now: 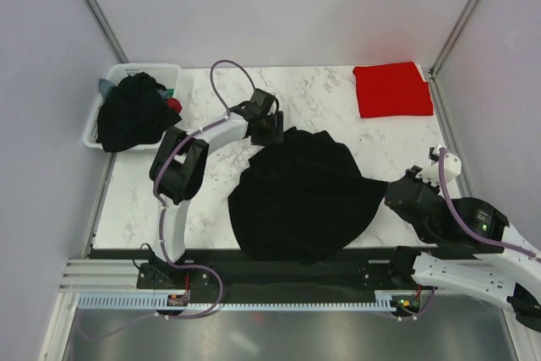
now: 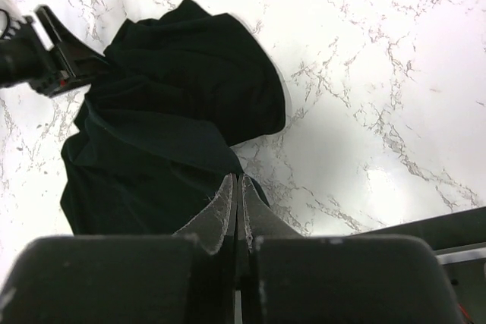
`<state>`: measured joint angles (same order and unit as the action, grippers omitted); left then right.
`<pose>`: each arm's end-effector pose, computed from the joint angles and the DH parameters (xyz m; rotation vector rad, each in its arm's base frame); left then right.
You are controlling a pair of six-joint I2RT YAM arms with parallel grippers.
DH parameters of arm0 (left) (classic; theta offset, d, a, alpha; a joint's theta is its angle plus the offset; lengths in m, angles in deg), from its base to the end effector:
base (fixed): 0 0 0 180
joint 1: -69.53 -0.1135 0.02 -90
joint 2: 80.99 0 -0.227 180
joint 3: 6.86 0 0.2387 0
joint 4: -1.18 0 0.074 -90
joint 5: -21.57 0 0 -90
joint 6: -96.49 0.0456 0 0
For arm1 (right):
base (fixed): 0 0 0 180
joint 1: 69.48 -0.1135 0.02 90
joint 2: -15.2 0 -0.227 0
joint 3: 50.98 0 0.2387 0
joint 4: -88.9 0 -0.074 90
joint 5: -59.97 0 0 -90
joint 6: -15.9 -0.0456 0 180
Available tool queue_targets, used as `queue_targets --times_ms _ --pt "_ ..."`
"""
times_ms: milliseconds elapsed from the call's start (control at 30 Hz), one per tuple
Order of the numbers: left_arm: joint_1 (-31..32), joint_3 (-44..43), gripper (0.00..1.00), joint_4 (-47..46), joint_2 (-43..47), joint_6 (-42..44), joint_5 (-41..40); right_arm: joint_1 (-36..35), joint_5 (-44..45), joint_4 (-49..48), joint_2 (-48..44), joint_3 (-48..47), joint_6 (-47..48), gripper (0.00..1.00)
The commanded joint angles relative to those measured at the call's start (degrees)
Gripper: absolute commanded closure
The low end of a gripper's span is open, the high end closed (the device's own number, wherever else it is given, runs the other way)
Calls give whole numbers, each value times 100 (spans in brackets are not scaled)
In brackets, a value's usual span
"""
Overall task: Fold and stack the t-shirts
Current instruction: Flatten the tshirt out
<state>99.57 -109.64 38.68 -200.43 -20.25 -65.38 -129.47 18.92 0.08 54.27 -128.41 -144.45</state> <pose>0.3712 -0.2175 0.1459 0.0964 2.5766 -0.4568 0.0767 0.0640 0.3219 0.5113 2.0686 0.2403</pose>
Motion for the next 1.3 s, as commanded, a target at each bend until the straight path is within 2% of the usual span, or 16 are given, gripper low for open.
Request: queue_targets --times_ms 0,33,100,133,167,300,367,467,533,733,767,900,1000,1100,1133,1267 --pt "247 -248 38 404 -343 213 55 4 176 573 -49 47 -58 100" --pt "274 -248 59 387 -387 213 160 4 194 565 -14 47 -58 100" --pt "318 -213 70 334 -387 231 231 4 212 565 92 56 -49 100" --pt "327 -195 89 334 -379 300 188 4 220 565 127 56 -41 100" --pt "309 -195 98 378 -309 371 135 4 220 556 214 56 -49 100" --pt "47 -11 98 728 366 249 -287 4 229 355 312 187 108 100" --pt "-487 663 98 738 963 -321 -489 4 308 -32 486 284 424 100" --pt "-1357 2051 98 651 2640 -963 -401 65 624 -103 1117 -22 671 100" --pt "-1510 2937 98 676 3923 -1104 -724 241 564 -243 1435 -294 890 100" --pt "-1554 4407 98 1607 6664 -2367 -876 2102 -780 -1403 2403 -1025 2399 100" --pt "-1554 4584 98 1852 7027 -2553 -807 2914 -1304 -1535 2465 -1043 2620 100" --pt "-1537 5489 94 2363 8575 -3283 -60 4669 -2327 -2098 2544 -946 3527 100" --pt "-1528 5624 82 2924 9734 -3442 284 5460 -2705 -2178 2833 -937 3957 100" --pt "-1536 5265 77 3714 10123 -3452 188 5883 -2907 -2256 2922 -920 4099 100" --pt "-1528 5150 65 3840 10203 -3434 126 6241 -3022 -2300 2931 -902 4143 100" --pt "-1536 4745 42 3885 10195 -3128 21 6596 -3452 -2432 3053 -850 4082 100"
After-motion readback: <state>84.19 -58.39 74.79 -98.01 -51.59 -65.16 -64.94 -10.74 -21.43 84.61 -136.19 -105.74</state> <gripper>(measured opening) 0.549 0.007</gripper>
